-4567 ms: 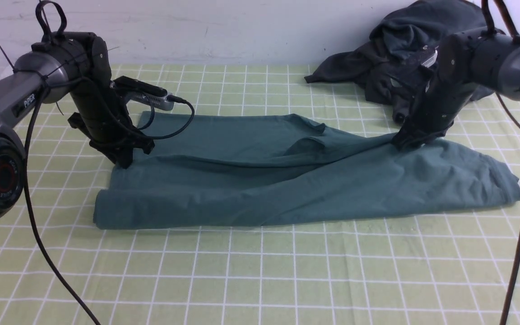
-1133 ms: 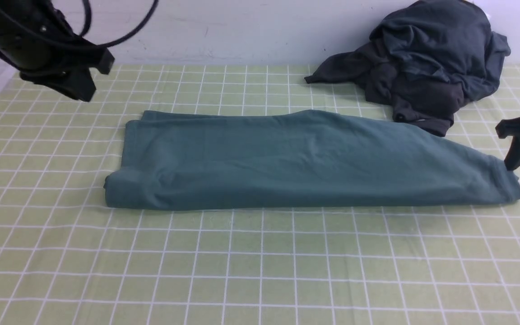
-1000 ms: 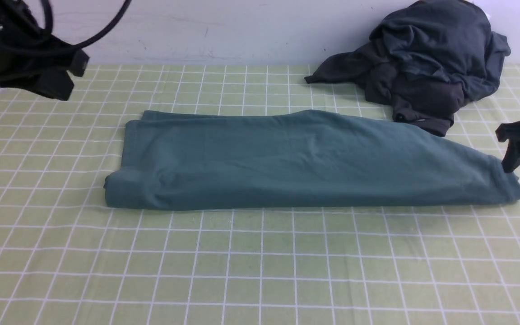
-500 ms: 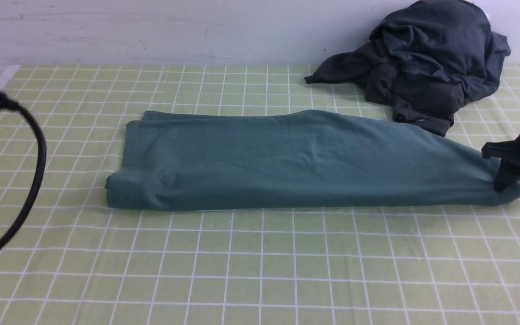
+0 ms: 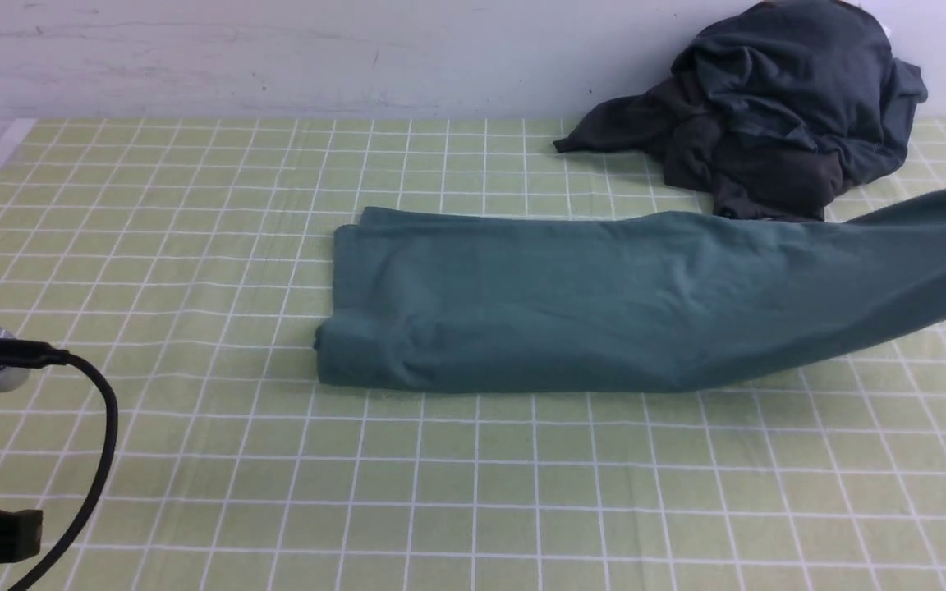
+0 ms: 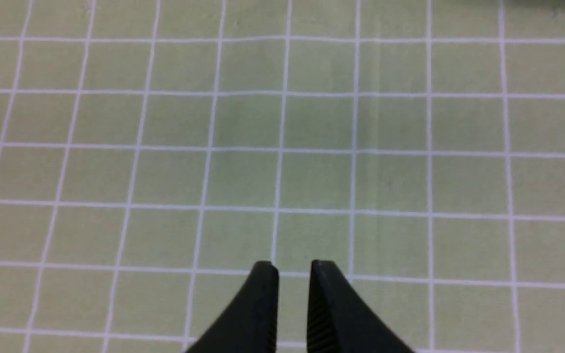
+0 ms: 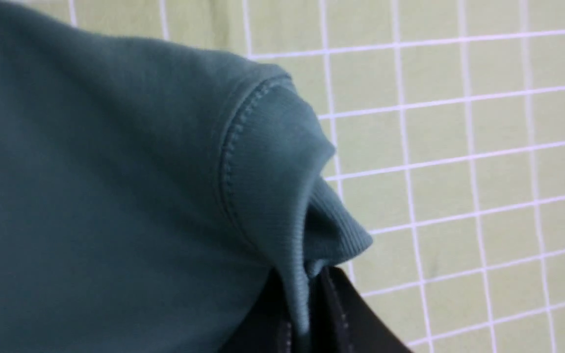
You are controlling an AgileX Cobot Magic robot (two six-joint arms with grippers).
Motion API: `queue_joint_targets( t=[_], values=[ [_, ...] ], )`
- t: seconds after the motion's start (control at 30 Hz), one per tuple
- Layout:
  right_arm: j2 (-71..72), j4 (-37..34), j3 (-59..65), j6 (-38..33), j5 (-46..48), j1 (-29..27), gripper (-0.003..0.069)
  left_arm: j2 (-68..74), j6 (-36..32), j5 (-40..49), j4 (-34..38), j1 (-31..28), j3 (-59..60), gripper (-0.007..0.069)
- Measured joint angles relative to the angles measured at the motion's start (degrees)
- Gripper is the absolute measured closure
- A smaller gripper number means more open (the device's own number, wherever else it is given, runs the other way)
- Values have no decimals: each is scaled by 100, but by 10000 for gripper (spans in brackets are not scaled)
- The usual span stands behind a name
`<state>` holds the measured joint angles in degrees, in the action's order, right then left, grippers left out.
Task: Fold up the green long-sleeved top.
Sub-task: Use the right arm to drag the right edge of the fabric to the left and folds it over the left edge
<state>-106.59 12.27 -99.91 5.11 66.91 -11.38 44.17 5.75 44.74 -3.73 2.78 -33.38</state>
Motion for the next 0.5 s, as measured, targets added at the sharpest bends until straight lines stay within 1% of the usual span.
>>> queue_joint_targets(
  t=[0.07,0.13,0.27,0.3,0.33,0.37,0.4,0.5],
  values=[
    [264,-61,0,106,0,140,631,0,-5,-13,94,0,0,542],
    [615,-316,-27,162,-138,612,631,0,-17,-100,293,0,10,542],
    [711,-797,-52,165,-618,1788,631,0,-24,-170,373,0,10,542],
    [622,-891,-52,172,-771,2179,631,0,-24,-177,373,0,10,542],
    [538,-933,-52,180,-955,2430,631,0,-24,-182,423,0,10,542],
    [489,-950,-52,180,-996,2491,631,0,-24,-182,423,0,10,542],
    [263,-990,-71,202,-1314,2940,631,0,-24,-188,466,0,10,542],
    [-317,-1086,-354,287,-1682,3596,631,0,-24,-242,485,0,10,542]
  ],
)
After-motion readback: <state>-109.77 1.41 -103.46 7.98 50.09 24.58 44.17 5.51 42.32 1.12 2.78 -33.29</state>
